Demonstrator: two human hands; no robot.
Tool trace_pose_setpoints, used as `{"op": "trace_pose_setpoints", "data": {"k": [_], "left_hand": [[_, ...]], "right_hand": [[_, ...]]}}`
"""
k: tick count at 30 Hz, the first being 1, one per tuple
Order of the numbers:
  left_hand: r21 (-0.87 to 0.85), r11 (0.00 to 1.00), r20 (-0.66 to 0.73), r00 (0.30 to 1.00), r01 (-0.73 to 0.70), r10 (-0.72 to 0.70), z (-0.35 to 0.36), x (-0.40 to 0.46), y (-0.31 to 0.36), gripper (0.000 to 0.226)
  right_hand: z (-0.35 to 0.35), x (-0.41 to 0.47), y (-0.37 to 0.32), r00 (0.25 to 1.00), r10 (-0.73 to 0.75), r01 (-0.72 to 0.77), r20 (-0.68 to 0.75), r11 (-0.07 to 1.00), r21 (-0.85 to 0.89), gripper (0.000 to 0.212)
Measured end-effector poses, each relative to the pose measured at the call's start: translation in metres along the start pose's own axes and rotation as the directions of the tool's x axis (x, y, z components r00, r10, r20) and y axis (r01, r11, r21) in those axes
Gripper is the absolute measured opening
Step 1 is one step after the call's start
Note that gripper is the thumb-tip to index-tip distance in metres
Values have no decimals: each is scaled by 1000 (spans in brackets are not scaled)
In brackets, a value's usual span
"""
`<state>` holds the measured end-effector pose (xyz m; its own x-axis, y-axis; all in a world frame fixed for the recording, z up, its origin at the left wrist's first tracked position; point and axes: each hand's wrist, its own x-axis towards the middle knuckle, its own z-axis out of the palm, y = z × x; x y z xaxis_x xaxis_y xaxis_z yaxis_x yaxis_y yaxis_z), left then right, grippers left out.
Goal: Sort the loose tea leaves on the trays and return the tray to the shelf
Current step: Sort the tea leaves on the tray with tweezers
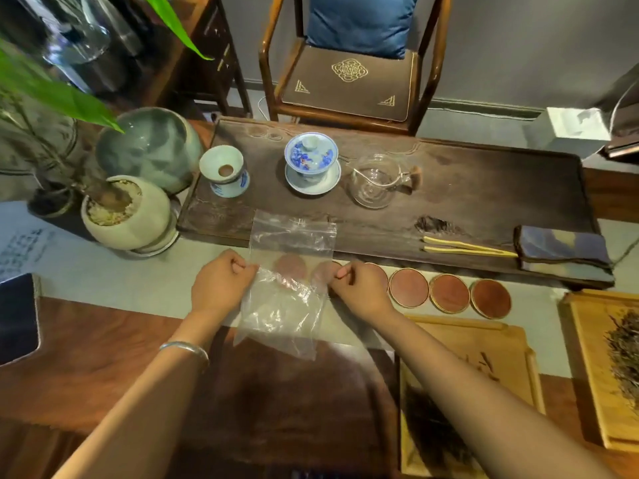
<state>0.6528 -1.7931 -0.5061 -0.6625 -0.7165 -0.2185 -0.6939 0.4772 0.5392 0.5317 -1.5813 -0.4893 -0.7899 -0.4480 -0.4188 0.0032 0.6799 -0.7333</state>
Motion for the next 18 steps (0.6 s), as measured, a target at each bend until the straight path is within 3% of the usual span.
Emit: {"op": "trace_pose_setpoints", "data": {"k": [2,4,6,11,14,18], "left_hand": [[10,1000,-90,996,7,-6,-12,-5,0,21],[25,999,-203,978,-36,41,-26,-15,-1,18],[20,995,-224,969,-99,101,-36,-30,3,11],[-98,983,131,977,-156,168,7,-92,41,16],[-161,947,222,925,-278,309,50,-124,56,13],[-160,928,307,876,-337,371,88,-140,76,4]], "right_hand": [[-30,-2,6,990,-98,92,-100,994,-61,5],[-71,-1,20,954,-225,169,-198,950,-264,9],[-114,3,36,932,-277,137,-232,865,-483,19],[-170,21,63,959,-228,18,-166,636,-772,31],[-172,26,71,968,-243,76,-63,525,-848,28],[-165,27,74,958,-285,92,-42,439,-894,23]]}}
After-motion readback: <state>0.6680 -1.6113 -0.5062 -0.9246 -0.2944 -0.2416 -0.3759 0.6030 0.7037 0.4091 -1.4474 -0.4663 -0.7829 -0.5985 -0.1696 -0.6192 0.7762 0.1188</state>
